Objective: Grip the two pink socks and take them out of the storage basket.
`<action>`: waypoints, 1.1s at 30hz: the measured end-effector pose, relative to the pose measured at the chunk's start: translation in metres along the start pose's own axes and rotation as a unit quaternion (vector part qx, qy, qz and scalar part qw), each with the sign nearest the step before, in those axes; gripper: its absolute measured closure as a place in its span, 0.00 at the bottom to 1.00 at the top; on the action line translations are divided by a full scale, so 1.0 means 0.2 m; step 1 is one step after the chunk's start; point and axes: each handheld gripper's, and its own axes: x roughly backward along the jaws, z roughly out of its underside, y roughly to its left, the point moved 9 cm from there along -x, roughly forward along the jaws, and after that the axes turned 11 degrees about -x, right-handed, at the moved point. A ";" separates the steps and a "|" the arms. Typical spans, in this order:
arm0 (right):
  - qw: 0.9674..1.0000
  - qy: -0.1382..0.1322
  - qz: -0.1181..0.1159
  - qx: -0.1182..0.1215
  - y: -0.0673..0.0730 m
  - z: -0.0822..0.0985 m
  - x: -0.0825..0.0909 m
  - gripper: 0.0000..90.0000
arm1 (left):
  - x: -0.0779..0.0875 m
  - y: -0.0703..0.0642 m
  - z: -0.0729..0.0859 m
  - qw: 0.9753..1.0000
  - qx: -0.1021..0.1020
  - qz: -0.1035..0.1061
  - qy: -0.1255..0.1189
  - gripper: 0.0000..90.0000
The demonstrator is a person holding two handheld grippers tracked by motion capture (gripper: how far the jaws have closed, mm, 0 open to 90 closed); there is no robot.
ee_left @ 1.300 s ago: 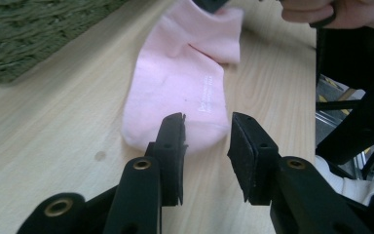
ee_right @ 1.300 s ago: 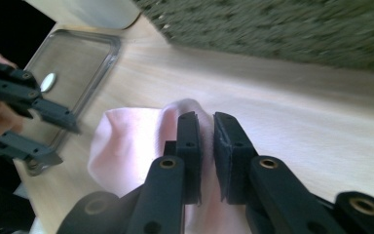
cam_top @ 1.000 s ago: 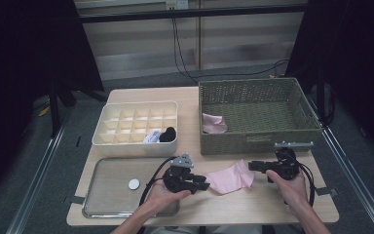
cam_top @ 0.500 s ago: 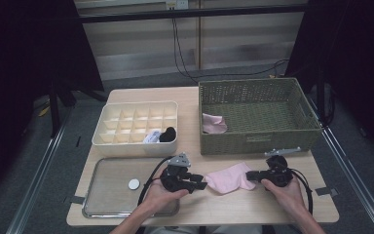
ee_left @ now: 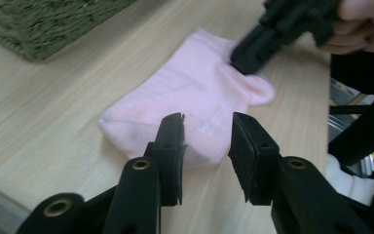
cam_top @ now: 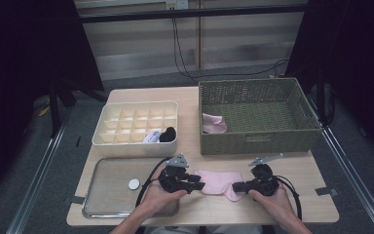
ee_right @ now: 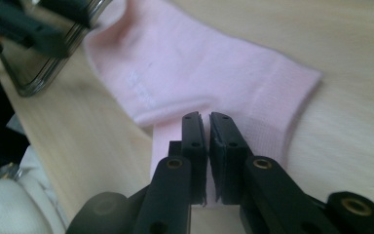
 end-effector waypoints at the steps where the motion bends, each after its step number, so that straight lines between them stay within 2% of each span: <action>1: 1.000 0.003 -0.001 0.005 0.02 0.00 -0.01 0.94 | 0.00 0.01 0.01 1.000 0.004 -0.003 0.004 0.71; 4: 1.000 -0.011 -0.008 0.008 0.04 -0.02 0.01 0.91 | -0.01 0.05 0.04 1.000 0.007 -0.012 0.019 0.68; 7: 0.999 -0.037 0.004 0.001 -0.01 -0.06 0.05 0.89 | 0.00 0.10 0.06 0.999 0.016 -0.027 0.024 0.69; 9: 0.999 -0.046 0.029 -0.001 -0.05 -0.06 0.07 0.88 | 0.01 0.11 0.07 0.999 0.018 -0.032 0.026 0.70; 12: 0.998 -0.055 0.031 -0.010 -0.08 -0.05 0.09 0.86 | 0.04 0.13 0.06 0.999 0.022 -0.044 0.014 0.70; 17: 0.998 -0.046 0.038 -0.009 -0.09 -0.04 0.07 0.81 | 0.06 0.18 0.06 0.998 0.034 -0.053 0.009 0.70; 19: 0.998 -0.042 0.043 -0.008 -0.09 -0.03 0.06 0.79 | 0.06 0.16 0.06 0.998 0.031 -0.051 0.016 0.70; 23: 0.998 -0.042 0.043 -0.004 -0.08 -0.03 0.05 0.80 | 0.06 0.12 0.03 0.999 0.017 -0.050 0.011 0.70; 25: 0.998 -0.040 0.046 0.000 -0.09 -0.03 0.05 0.84 | 0.05 0.13 0.05 0.998 0.017 -0.053 0.015 0.70; 26: 0.998 -0.037 0.044 0.001 -0.08 -0.03 0.05 0.86 | 0.04 0.14 0.06 0.998 0.013 -0.059 0.028 0.71; 29: 0.999 -0.033 0.038 -0.004 -0.08 -0.03 0.04 0.95 | 0.03 0.15 0.07 0.998 0.011 -0.058 0.037 0.72; 32: 0.999 -0.031 0.033 -0.005 -0.08 -0.02 0.04 0.97 | 0.01 0.16 0.09 0.997 0.010 -0.059 0.040 0.77; 33: 0.999 -0.031 0.032 -0.006 -0.08 -0.02 0.04 0.97 | 0.01 0.16 0.09 0.997 0.005 -0.058 0.049 0.79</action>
